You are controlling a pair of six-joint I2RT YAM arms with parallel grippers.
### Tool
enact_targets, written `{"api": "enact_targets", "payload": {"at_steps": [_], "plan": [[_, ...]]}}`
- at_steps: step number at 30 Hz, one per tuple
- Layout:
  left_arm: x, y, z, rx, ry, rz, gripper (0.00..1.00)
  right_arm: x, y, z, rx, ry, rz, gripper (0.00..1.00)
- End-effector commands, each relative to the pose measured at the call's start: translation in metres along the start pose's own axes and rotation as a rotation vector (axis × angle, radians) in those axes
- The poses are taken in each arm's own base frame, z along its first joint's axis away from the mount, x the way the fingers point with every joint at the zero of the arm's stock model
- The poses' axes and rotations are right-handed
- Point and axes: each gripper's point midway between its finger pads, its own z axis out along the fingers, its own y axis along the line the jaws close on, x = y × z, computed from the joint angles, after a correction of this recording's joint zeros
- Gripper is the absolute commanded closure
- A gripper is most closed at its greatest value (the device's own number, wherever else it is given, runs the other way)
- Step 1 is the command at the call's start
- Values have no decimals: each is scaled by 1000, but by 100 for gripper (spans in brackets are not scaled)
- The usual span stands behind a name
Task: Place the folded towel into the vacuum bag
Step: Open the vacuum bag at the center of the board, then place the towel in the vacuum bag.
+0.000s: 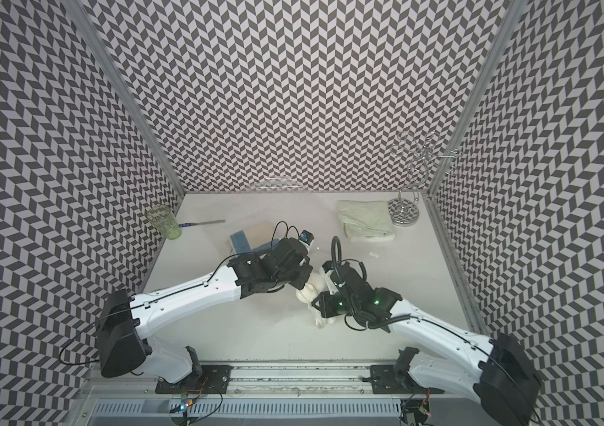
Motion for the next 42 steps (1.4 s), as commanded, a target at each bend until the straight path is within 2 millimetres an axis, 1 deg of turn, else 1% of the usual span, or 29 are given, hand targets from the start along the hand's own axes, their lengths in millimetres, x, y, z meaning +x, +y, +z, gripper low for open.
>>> {"api": "enact_targets", "payload": {"at_steps": [1, 3, 4, 5, 6, 8, 10, 11, 12, 14, 17, 20, 21, 22, 24, 25, 27, 29, 31, 34, 38, 39, 42], "plan": [[-31, -7, -26, 75, -118, -66, 100, 11, -38, 17, 138, 50, 12, 100], [-34, -7, -31, 81, -130, -76, 100, 26, -67, 20, 273, 113, 12, 100], [-36, -6, -32, 83, -136, -82, 100, 29, -76, 19, 318, 122, 10, 100], [-36, -5, -33, 86, -141, -87, 100, 26, -77, 19, 325, 113, 7, 100], [-37, -6, -34, 92, -146, -90, 100, 21, -73, 19, 315, 99, 0, 100], [-35, -8, -32, 105, -142, -92, 100, 6, -58, 17, 279, 63, -32, 100], [-30, -10, -27, 116, -130, -95, 100, -12, -29, 13, 194, 18, -93, 100], [-27, -11, -25, 121, -124, -98, 100, -20, -12, 11, 133, 1, -124, 100], [-26, -11, -24, 127, -123, -98, 100, -26, 4, 10, 79, -9, -146, 100], [-26, -13, -24, 134, -125, -100, 100, -34, 23, 8, 24, -22, -177, 100], [-30, -14, -24, 138, -133, -100, 100, -40, 42, 14, -31, -16, -209, 100], [-31, -15, -25, 144, -135, -102, 100, -40, 51, 27, -89, 3, -227, 98], [-30, -15, -24, 145, -134, -103, 100, -39, 50, 33, -93, 3, -230, 96], [-28, -15, -23, 144, -130, -102, 100, -39, 45, 37, -79, -2, -228, 90], [-24, -14, -21, 141, -122, -103, 100, -39, 29, 46, -20, 7, -224, 62], [-23, -14, -21, 141, -120, -105, 100, -38, 24, 49, 2, 12, -226, 51], [-19, -14, -20, 142, -114, -104, 100, -37, 22, 48, 9, 19, -233, 34], [-16, -13, -18, 139, -108, -102, 100, -36, 26, 43, -13, 29, -227, 24], [-13, -12, -17, 134, -103, -102, 100, -36, 25, 34, -13, 32, -214, 21], [-9, -11, -15, 135, -99, -101, 100, -41, 11, 12, 22, -5, -163, 19], [-5, -12, -13, 149, -95, -137, 100, -45, -25, -14, 129, -47, -69, 18], [-4, -13, -12, 152, -92, -140, 100, -43, -34, -19, 156, -52, -36, 18], [-3, -15, -10, 158, -88, -145, 100, -32, -51, -28, 198, -56, 53, 22]]}}
